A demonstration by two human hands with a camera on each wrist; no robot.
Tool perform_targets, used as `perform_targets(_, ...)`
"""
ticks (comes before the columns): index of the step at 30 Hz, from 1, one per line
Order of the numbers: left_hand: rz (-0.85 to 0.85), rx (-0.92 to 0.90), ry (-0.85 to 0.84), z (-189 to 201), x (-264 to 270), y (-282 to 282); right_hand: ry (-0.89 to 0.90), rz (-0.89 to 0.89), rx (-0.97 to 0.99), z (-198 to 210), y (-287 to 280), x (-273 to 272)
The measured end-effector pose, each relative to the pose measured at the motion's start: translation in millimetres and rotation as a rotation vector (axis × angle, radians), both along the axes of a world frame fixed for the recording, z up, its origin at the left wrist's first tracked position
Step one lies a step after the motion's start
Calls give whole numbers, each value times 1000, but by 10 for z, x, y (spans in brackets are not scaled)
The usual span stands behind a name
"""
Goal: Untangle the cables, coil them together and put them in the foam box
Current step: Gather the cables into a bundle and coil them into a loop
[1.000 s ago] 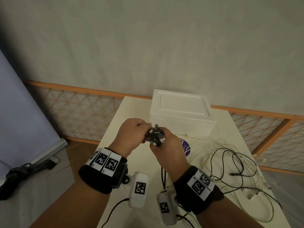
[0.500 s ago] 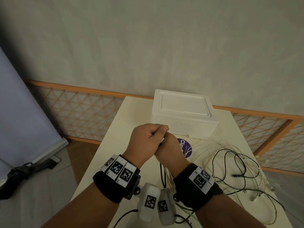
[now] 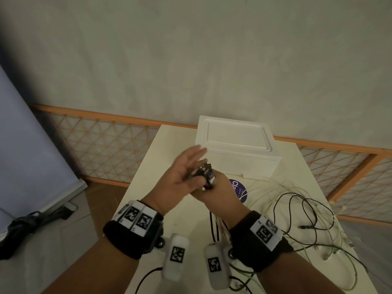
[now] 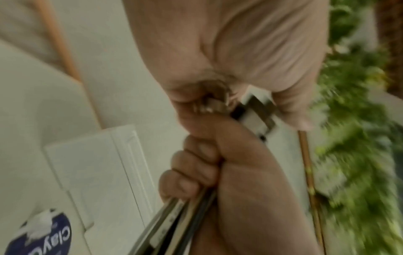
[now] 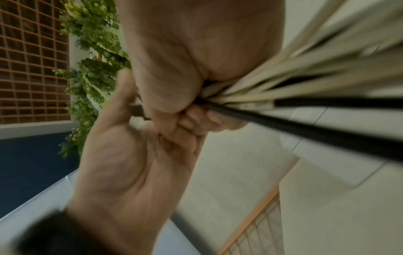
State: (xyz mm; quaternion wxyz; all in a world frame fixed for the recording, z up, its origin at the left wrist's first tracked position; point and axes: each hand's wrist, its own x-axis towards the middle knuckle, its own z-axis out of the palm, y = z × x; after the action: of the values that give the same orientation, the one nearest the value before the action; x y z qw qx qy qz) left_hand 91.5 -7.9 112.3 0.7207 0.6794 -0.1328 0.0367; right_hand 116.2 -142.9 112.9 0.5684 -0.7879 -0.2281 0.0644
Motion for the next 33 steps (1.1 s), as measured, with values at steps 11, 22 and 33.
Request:
perform_targets(11, 39, 171, 129, -186, -49, -278, 44, 88, 37, 44, -24, 29)
perform_targets(22, 252, 97, 54, -182, -37, -469, -76, 87, 41, 18, -132, 115)
perform_targets(33, 371, 258, -46, -315, -9, -395, -240, 151, 202, 276, -257, -9)
